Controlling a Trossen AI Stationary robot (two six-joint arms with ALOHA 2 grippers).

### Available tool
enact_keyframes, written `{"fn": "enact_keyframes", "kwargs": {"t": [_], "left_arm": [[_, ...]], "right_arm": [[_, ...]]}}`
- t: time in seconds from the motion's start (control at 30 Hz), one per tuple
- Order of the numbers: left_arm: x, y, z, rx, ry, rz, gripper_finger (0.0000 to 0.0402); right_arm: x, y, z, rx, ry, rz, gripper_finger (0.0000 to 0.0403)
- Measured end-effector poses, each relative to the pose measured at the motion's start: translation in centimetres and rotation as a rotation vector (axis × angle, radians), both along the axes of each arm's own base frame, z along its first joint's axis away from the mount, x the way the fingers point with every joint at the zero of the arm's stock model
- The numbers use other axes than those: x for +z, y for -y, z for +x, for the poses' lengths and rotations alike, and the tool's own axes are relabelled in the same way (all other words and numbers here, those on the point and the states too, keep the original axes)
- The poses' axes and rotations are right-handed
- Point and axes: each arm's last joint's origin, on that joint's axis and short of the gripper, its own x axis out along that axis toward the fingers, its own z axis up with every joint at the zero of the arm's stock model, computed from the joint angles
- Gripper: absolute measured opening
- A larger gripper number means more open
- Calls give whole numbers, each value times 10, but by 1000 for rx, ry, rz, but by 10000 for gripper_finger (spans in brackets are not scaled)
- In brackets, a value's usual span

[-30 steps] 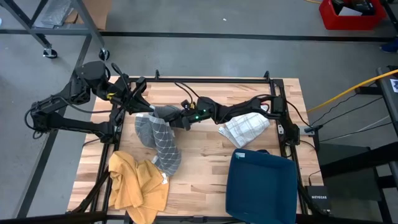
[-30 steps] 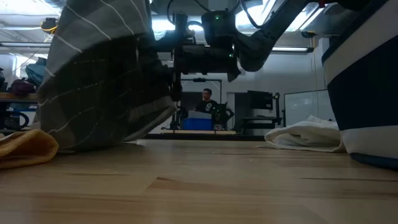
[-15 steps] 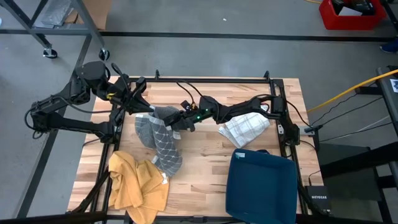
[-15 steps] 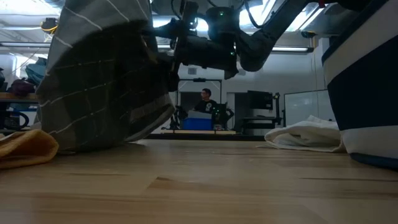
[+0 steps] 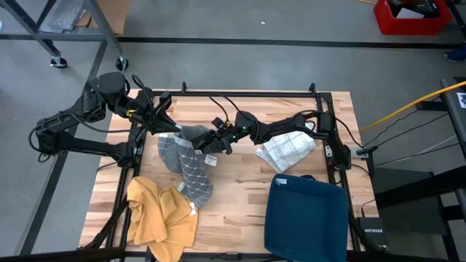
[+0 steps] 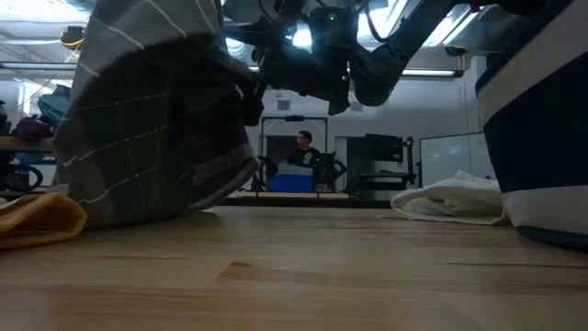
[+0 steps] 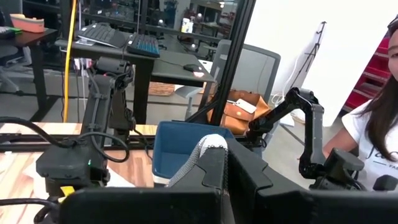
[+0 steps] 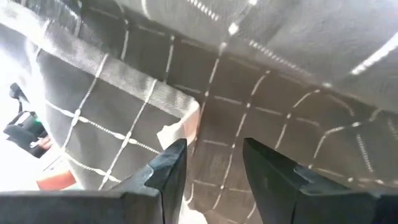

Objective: Fold towel
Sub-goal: Fold the gray kitchen towel

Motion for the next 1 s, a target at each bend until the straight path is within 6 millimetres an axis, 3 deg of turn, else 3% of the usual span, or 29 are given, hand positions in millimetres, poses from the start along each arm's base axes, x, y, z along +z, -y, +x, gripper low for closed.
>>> {"fn": "enact_keyframes", "kwargs": {"t": [0.3,0.63,0.83,1.0], "left_arm": [[0,0,0,0,2,3,0],[0,0,0,1,4,8,0],[0,0,0,1,1,0,0],[0,0,0,1,1,0,0]], "right_arm": [[17,-1,-4,2,186,-29,163],[0,0,0,-21,6,-5,163],[0,9,1,-184,10,-1,163],[0,18,0,-217,8,1,163]]}}
